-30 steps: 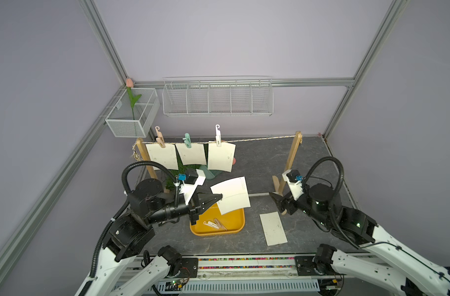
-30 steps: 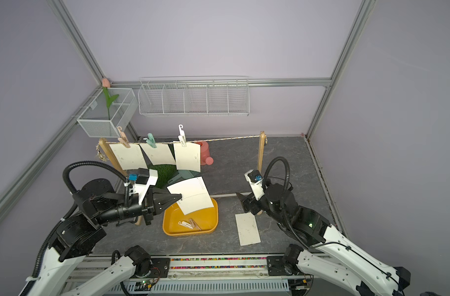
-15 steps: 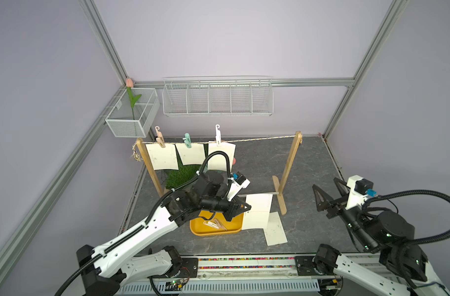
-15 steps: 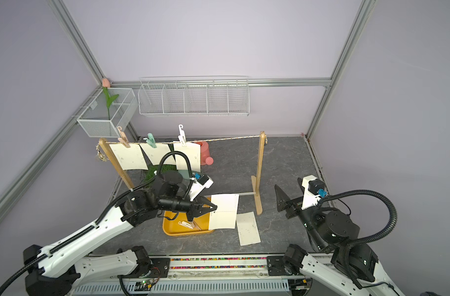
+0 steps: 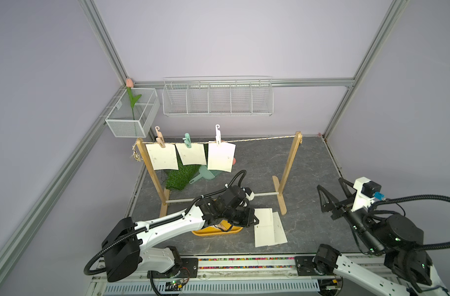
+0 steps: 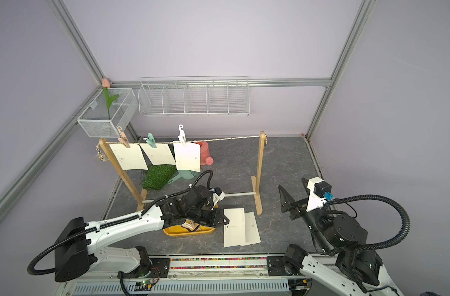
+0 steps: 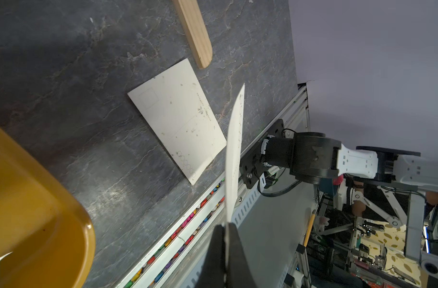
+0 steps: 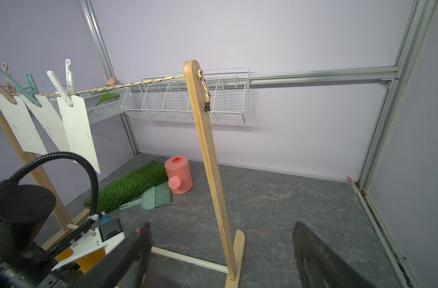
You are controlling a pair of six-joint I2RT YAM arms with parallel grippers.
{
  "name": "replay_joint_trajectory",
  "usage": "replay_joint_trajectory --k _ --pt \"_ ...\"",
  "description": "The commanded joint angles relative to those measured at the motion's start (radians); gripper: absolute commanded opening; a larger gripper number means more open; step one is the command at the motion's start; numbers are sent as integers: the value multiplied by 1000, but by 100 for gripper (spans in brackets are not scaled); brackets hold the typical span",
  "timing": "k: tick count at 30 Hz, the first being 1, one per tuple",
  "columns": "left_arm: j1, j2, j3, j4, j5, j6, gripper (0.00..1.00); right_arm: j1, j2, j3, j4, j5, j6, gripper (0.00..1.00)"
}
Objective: Remove the postcards from the strings
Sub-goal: Place the postcard on the postcard.
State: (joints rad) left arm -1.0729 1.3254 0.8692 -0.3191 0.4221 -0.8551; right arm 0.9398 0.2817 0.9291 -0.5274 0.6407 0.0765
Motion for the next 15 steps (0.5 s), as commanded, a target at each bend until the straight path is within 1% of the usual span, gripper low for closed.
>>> replay_joint_trajectory --k 1,8,15 --pt "-4 35 -2 63 -43 -143 0 3 -35 14 11 -1 -20 89" --pt "-4 168 50 85 -21 -179 0 3 -69 3 25 -4 -26 89" --pt "-2 279 108 62 10 -147 0 3 -62 4 13 2 -37 89"
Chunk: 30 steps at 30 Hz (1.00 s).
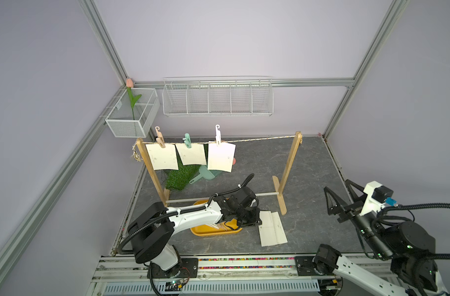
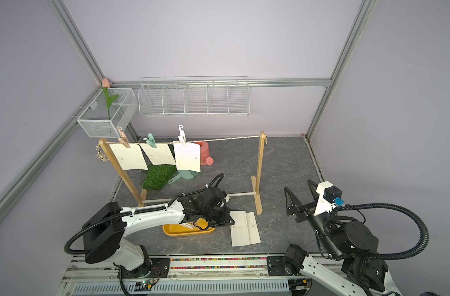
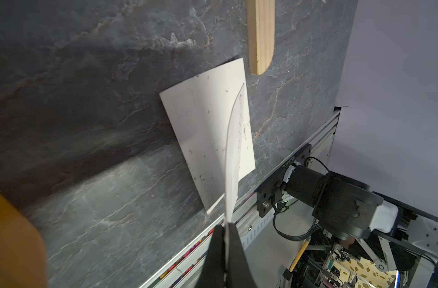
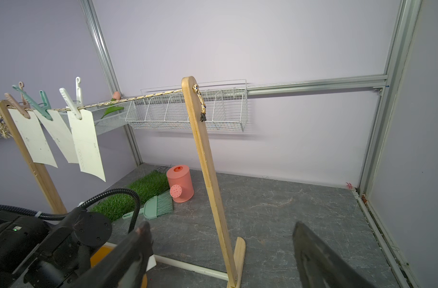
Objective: Remove the postcards from the strings
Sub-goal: Place the postcard on the postcard.
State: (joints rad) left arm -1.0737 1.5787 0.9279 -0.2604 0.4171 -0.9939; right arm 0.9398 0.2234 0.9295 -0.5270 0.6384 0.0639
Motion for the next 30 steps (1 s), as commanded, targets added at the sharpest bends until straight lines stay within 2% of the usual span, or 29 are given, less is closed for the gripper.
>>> replay_joint_trajectory --k 1,2,6,9,18,21,25,30 --pt "-2 34 58 -5 16 -1 0 3 -5 4 13 6 -27 89" --pt "-2 41 66 -18 14 5 0 3 -5 5 13 6 -28 89" --pt "4 45 90 -81 -12 32 16 2 -5 -1 20 9 -36 89" --pt "9 32 104 -126 -37 58 23 3 -1 -5 25 7 -39 89" --pt "31 -25 149 -286 -116 192 30 3 29 0 10 -55 -56 89" --pt "31 -66 165 -339 -132 293 34 3 38 12 2 -181 -80 89" --pt "28 -170 150 -373 -133 470 39 2 91 48 13 -445 -126 89" --pt "23 -395 33 -351 -200 633 48 2 284 156 16 -735 -170 89"
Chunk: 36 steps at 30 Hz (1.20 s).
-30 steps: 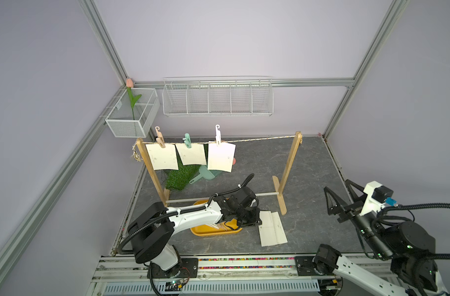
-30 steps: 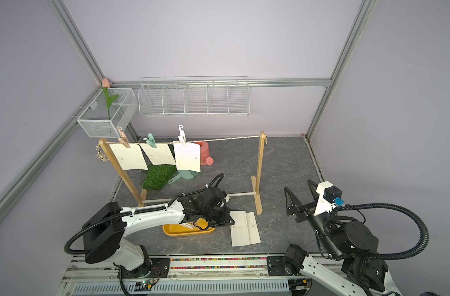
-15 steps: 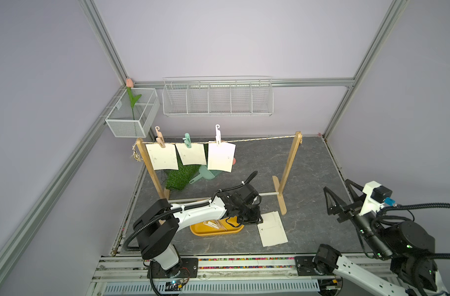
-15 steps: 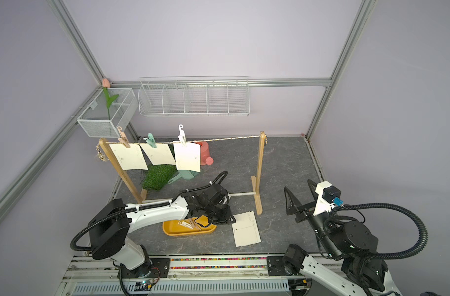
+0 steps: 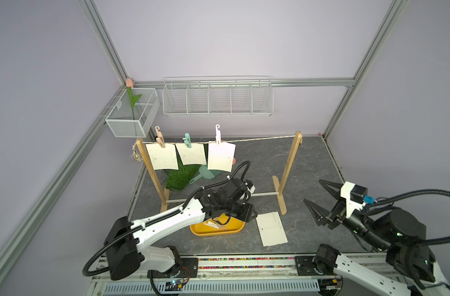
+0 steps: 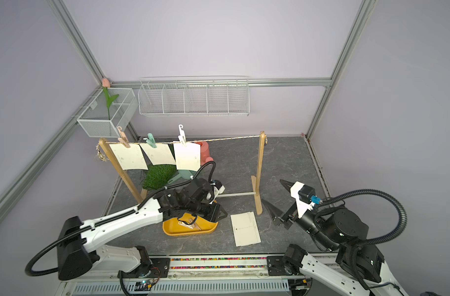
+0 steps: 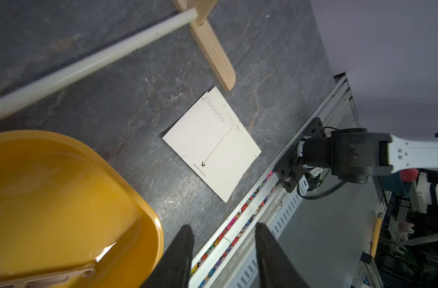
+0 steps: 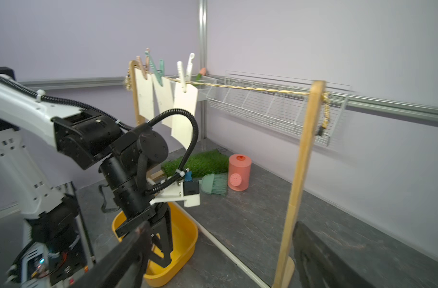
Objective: Remove the postcards from the strings
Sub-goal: Place the postcard on the postcard, then pinch the postcard on the clothesline.
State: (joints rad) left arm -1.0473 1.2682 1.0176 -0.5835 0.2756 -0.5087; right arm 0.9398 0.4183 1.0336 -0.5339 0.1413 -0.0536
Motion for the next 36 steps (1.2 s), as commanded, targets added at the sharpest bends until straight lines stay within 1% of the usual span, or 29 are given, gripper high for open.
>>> replay_joint_trajectory --k 1,3,4,6,9,12,15,17,18,19,21,25,27,29,33,36 --pt "-3 -139 -92 -9 -74 157 51 3 134 87 28 -280 -59 89" --pt "-3 -232 -157 36 -97 154 56 4 215 150 60 -319 -73 89" --pt "-3 -274 -187 66 -96 150 57 3 248 178 82 -320 -75 89" --pt "-3 -369 -246 121 -108 142 59 4 330 247 129 -299 -75 89" --pt "-3 -504 -300 155 -156 144 62 3 478 402 113 -233 -58 89" --pt "-3 -637 -281 122 -189 181 64 1 632 561 73 -220 -47 89" --pt "-3 -718 -186 27 -225 243 68 -15 785 729 22 -280 -27 89" --pt "-2 -738 -114 -58 -280 270 77 -37 871 830 -6 -346 -7 89" --pt "-2 -735 -73 -102 -308 286 85 -50 920 887 -18 -397 1 89" --pt "-2 -728 -44 -134 -328 317 100 -61 959 931 -33 -449 0 89" --pt "1 -703 11 -175 -368 366 99 -81 1041 1044 -75 -528 0 89" --pt "27 -664 77 -161 -371 457 99 -106 1158 1226 -173 -612 -8 89" --pt "73 -644 98 -154 -371 518 99 -119 1197 1277 -203 -634 -14 89" --pt "157 -624 107 -124 -329 551 99 -131 1213 1292 -211 -632 -16 89" --pt "378 -559 129 -61 -116 544 99 -155 1221 1280 -211 -598 -29 89" --pt "489 -520 143 -32 -9 546 99 -172 1227 1264 -199 -611 -34 89"
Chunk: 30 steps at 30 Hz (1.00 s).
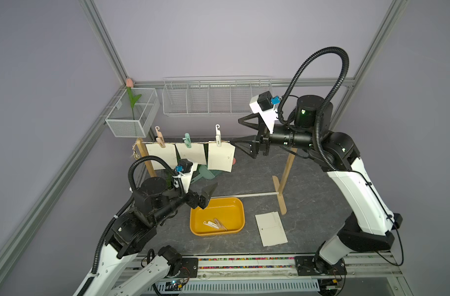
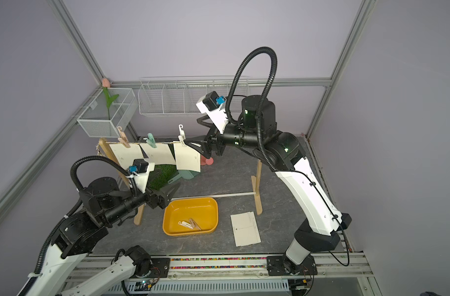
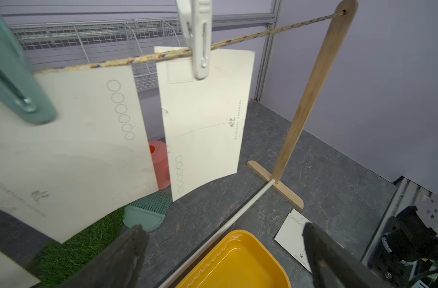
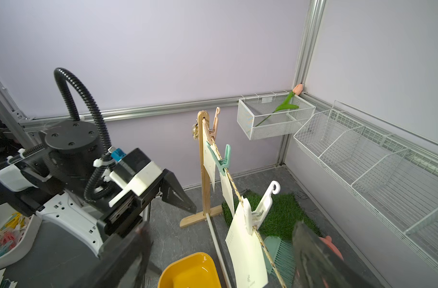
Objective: Remove the postcards from the strings
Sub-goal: Pinch the postcard on the clothesline.
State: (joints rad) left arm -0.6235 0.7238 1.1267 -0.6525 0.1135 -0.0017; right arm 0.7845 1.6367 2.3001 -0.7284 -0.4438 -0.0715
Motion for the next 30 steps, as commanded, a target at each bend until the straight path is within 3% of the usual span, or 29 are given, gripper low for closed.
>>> replay_joint_trajectory --k 1,6,10,15,20,25,30 --pt "82 39 41 39 179 46 99 -22 12 -3 -3 -37 -16 89" --pt "164 126 54 35 304 106 99 -69 60 25 1 -139 4 89" --pt "257 145 17 123 364 85 94 -90 75 17 28 -189 19 89" --pt "264 157 -5 180 277 103 93 -97 67 -15 58 -214 19 89" --pt "264 221 13 179 379 137 88 -107 64 -27 69 -235 14 89" --pt "266 263 16 196 423 155 78 -108 56 -46 81 -243 16 89" --pt "265 271 12 213 422 154 56 -109 52 -65 97 -246 23 89"
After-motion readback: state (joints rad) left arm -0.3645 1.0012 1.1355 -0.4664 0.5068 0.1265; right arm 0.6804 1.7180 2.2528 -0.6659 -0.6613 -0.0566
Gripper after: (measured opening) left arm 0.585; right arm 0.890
